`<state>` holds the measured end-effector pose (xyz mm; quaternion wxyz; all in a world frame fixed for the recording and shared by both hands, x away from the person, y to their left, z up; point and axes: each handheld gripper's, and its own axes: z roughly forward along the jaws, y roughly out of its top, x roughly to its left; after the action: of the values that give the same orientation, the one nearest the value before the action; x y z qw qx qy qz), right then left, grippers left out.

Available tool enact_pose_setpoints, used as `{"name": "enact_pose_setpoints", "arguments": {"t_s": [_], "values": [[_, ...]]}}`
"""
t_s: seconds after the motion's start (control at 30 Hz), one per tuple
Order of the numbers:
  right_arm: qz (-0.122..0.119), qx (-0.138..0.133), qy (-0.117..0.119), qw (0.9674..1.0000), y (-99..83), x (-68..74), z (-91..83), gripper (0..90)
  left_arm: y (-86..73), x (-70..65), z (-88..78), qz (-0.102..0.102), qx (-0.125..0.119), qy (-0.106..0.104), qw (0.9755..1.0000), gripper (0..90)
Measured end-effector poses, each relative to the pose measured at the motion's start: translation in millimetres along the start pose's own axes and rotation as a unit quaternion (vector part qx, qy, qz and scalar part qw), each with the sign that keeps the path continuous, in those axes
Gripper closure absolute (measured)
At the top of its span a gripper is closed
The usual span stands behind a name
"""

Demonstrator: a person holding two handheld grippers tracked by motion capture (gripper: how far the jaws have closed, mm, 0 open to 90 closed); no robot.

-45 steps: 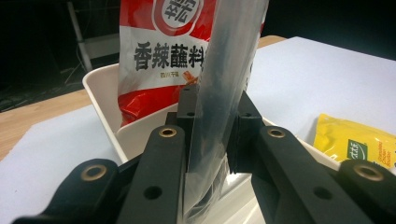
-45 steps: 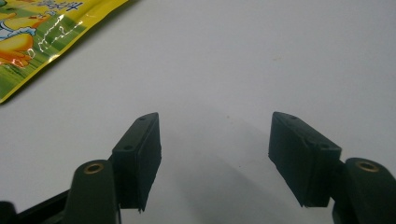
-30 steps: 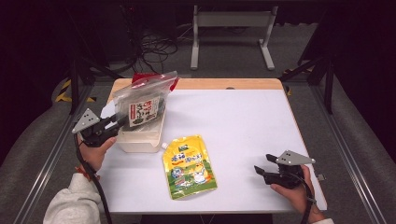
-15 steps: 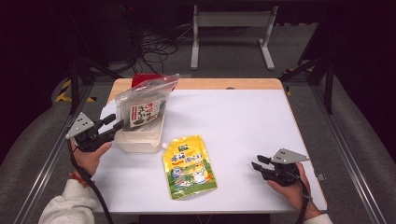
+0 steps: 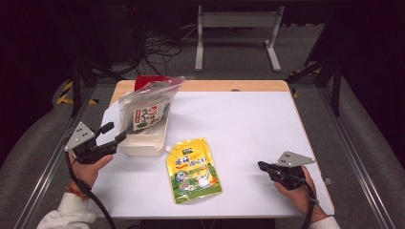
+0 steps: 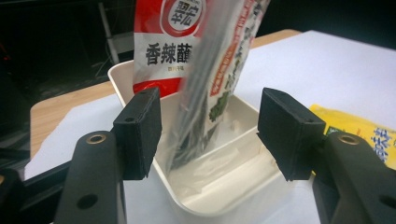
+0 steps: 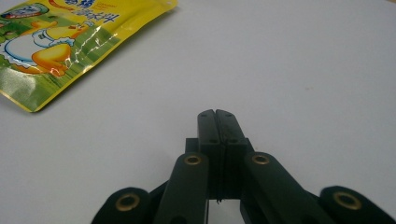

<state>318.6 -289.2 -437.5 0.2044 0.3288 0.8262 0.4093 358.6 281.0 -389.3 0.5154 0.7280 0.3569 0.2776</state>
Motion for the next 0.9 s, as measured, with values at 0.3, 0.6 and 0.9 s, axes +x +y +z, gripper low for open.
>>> {"name": "enact_pose_setpoints", "arguments": {"t_s": [0.3, 0.6, 0.9], "values": [[-0.006, -0.003, 0.015, 0.9999, 3.2, 6.8, 1.8, 90.0, -2.8, -31.2, -6.4, 0.012, 0.017, -0.054, 0.9983, 39.1], [0.01, -0.021, 0.034, 0.9992, 7.3, 11.1, 1.0, 90.0, -12.2, -61.2, 2.5, 0.03, 0.061, -0.099, 0.9928, 36.5], [-0.004, -0.032, 0.086, 0.9958, 25.9, 40.0, 13.2, 90.0, -24.7, -74.0, 23.5, 0.039, 0.121, -0.152, 0.9803, 32.0]]}}
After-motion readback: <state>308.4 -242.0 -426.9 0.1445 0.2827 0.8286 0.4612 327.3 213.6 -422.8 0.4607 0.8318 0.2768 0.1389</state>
